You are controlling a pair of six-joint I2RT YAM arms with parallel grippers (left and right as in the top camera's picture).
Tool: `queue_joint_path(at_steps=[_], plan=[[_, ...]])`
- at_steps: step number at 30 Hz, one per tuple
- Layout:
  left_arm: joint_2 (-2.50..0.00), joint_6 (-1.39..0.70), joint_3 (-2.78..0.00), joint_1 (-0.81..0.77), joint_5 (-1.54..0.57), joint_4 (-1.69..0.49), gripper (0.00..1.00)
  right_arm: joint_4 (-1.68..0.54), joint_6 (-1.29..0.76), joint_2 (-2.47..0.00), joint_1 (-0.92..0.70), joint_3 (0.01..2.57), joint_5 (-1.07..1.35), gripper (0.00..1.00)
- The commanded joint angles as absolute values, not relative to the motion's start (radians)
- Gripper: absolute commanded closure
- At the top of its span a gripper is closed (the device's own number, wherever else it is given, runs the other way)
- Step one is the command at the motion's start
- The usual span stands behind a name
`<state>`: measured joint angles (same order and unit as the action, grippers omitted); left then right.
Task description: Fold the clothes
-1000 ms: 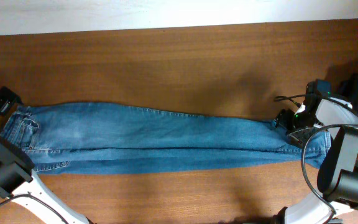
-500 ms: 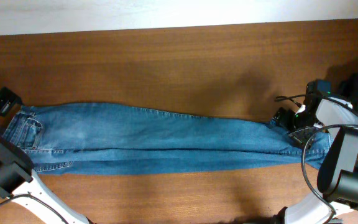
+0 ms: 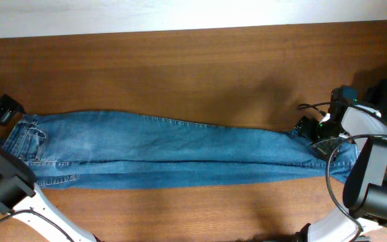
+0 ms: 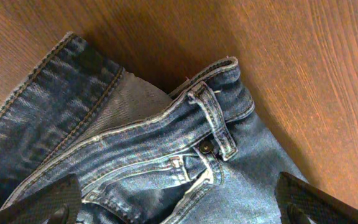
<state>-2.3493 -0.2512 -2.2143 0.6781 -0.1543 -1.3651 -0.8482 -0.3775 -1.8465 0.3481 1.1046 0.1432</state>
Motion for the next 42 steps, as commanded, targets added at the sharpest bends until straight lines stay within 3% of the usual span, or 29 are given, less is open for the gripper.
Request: queue_joint_path(at_steps=[1,42], plan=[[-2.354,-0.246,-2.232,0.681,-0.165,-1.363,0.01,-0.853,-0.374,-1.906,0.376,1.055,0.052,0.01],[-2.354,-0.246,-2.232,0.682,-0.164,-1.371,0.01,-0.823,-0.374,-1.906,0.376,1.055,0.101,0.01]])
